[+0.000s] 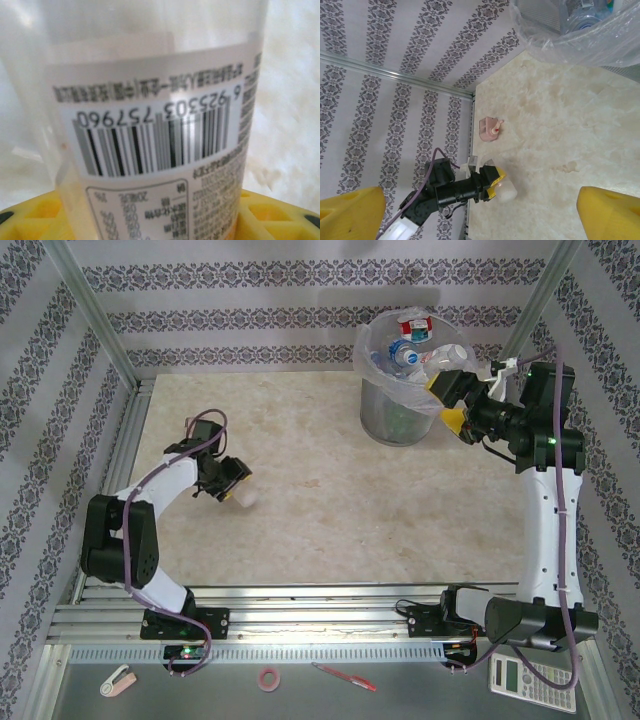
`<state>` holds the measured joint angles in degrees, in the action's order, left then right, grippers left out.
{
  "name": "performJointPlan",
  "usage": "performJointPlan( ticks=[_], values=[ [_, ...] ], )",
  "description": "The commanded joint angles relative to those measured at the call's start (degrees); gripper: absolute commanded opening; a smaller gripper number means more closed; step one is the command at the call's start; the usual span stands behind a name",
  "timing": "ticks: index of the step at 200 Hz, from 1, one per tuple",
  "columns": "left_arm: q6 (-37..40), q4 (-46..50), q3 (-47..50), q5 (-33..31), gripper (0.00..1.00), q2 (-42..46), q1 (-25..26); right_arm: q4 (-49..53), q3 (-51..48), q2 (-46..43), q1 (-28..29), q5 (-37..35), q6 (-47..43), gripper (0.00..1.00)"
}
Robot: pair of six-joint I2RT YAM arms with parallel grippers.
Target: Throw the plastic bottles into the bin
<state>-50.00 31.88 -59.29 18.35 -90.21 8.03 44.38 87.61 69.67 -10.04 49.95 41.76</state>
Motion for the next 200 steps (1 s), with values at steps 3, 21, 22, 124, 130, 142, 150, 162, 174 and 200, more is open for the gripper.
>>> performJointPlan(
  ticks=[3, 21, 22, 124, 130, 142, 150, 162, 174, 200],
  values=[
    [5.25, -5.11, -3.74, 4.5, 0.41, 1.84, 4.58, -0.15, -0.43, 0.55, -0.91, 0.67, -1.33, 0.98],
    [7.03, -7.98, -8.0, 6.4, 0.4, 1.08, 8.11, -0.26, -0.35, 0.73, -1.26, 0.82, -1.5, 0.98],
    [7.11, -8.06, -8.28, 6.59, 0.4, 1.0, 8.21, -0.26, -0.34, 0.73, -1.28, 0.84, -1.5, 0.98],
    [11.51, -16.14, -29.53, 20.12, 0.39, -8.99, 15.11, 0.52, 1.57, 1.97, -3.23, 1.92, -2.34, 0.98],
    [11.3, -16.3, -28.77, 19.45, 0.39, -8.56, 15.02, 0.53, 1.55, 1.98, -3.22, 1.99, -2.3, 0.98],
    [11.44, -14.98, -27.69, 17.36, 0.38, -7.76, 14.59, 0.61, 1.58, 1.96, -3.36, 1.99, -2.53, 0.98],
    [11.97, -13.35, -27.61, 16.46, 0.38, -7.45, 14.28, 0.81, 1.51, 2.0, -3.47, 1.99, -2.63, 0.98],
    [12.85, -10.14, -28.09, 13.75, 0.37, -6.96, 13.96, 0.88, 1.42, 1.96, -3.65, 2.03, -2.84, 0.98],
    [13.15, -8.17, -29.06, 12.39, 0.37, -7.06, 13.65, 0.89, 1.24, 1.96, -3.89, 2.03, -2.91, 0.98],
    [11.49, -6.52, -33.79, 10.71, 0.36, -9.0, 13.51, 0.91, 1.32, 2.18, -4.26, 2.08, -3.0, 0.98]
  ],
)
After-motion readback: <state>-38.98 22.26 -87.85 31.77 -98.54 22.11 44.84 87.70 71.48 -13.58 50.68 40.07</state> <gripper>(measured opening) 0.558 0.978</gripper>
